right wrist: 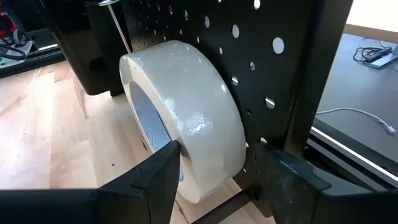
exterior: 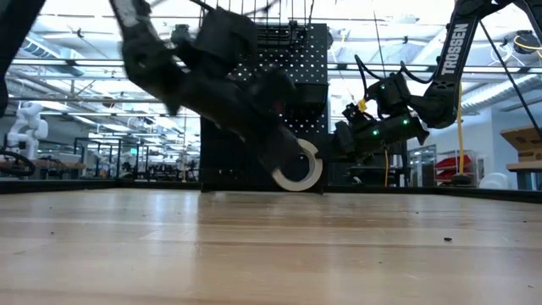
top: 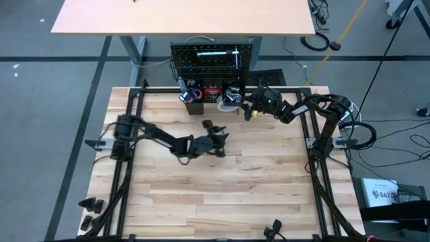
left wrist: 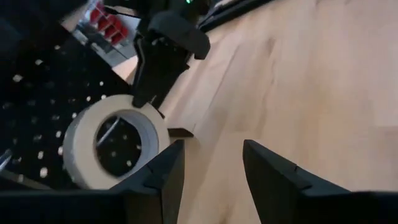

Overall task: Hang tools onto peg board
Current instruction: Hang the white masking tape on the peg board

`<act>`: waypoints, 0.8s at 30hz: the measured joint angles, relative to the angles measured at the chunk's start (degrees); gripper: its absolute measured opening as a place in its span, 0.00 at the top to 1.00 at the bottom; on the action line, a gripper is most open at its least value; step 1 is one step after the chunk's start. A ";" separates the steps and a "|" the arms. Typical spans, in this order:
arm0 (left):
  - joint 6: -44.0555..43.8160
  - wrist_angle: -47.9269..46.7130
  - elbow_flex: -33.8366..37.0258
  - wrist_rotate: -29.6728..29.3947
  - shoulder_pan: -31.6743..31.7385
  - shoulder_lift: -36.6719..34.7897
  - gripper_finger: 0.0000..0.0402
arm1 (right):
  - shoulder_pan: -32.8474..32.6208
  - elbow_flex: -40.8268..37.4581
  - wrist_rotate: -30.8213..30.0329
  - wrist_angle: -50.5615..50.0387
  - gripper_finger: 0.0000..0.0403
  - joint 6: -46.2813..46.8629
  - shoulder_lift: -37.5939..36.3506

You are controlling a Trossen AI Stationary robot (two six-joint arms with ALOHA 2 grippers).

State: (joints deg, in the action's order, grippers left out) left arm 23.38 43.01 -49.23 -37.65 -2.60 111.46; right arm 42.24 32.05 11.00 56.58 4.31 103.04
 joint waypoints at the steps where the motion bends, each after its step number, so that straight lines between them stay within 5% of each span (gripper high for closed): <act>1: 1.92 0.24 -1.59 -0.18 0.62 1.78 0.60 | 0.00 0.00 0.00 0.00 0.50 0.01 0.00; 7: 9.37 1.28 -8.72 -9.10 3.50 8.03 0.60 | -0.16 0.00 -0.11 -0.01 0.50 -0.02 0.00; 24: 5.86 -0.27 -13.00 0.32 12.10 8.37 0.60 | -0.37 0.04 -0.50 -0.17 0.50 -0.64 -0.02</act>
State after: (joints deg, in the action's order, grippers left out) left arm 29.24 42.74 -62.23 -37.34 9.50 119.83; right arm 41.87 32.10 10.50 56.40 3.67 103.02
